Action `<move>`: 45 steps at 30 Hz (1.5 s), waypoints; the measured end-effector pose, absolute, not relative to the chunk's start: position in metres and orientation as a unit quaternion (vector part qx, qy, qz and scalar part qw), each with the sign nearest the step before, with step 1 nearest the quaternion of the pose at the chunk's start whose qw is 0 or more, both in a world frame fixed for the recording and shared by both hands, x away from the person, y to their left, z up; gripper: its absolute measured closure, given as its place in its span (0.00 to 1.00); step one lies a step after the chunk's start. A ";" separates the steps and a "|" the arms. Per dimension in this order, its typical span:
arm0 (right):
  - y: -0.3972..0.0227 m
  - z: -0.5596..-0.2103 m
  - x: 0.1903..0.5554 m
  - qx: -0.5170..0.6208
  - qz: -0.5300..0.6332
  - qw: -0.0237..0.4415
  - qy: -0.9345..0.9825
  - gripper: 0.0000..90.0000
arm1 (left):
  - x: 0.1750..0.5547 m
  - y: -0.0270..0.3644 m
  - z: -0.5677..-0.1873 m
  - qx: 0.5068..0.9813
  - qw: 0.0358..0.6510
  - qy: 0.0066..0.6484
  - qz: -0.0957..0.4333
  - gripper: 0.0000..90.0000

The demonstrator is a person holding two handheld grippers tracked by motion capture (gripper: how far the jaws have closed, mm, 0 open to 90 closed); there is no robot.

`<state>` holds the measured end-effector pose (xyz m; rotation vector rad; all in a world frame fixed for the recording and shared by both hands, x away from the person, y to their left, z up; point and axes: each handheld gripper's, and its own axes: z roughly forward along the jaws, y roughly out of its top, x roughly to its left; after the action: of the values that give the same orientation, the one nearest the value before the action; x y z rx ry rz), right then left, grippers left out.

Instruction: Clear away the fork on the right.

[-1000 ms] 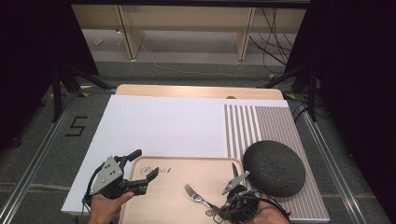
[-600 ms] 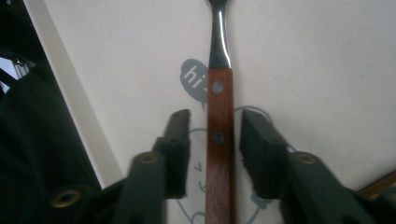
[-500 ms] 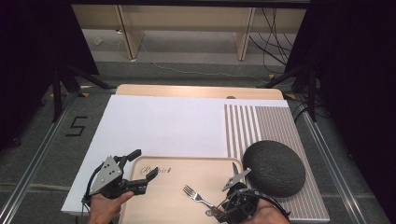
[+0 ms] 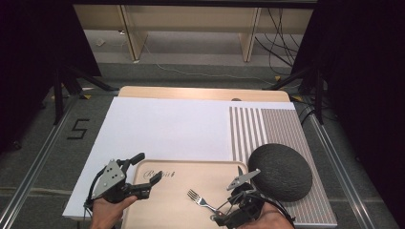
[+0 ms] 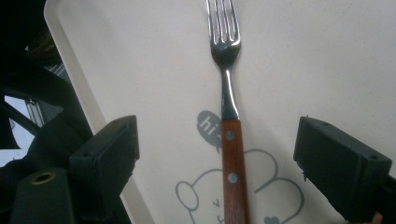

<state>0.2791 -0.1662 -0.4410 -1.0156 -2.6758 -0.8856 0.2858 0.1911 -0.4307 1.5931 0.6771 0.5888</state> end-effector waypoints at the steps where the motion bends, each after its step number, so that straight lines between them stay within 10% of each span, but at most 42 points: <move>1: -0.164 -0.441 0.278 -0.339 -0.297 0.072 -0.890 0.17 | 0.286 0.191 -0.431 0.690 0.610 0.293 0.255 0.19; 7: -0.154 -0.441 0.274 -0.320 -0.299 0.080 -0.896 0.18 | 0.286 0.191 -0.431 0.692 0.609 0.290 0.257 0.19; 31: -0.129 -0.456 0.270 -0.305 -0.236 0.035 -0.922 0.86 | 0.286 0.191 -0.431 0.691 0.611 0.292 0.254 0.19; 45: -0.126 -0.460 0.278 -0.320 -0.221 0.006 -0.921 1.00 | 0.286 0.191 -0.431 0.692 0.610 0.292 0.254 0.19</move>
<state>0.2778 -0.1261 -0.4600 -1.0018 -2.8840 -0.6915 0.2856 0.1906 -0.4308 1.5966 0.6730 0.5867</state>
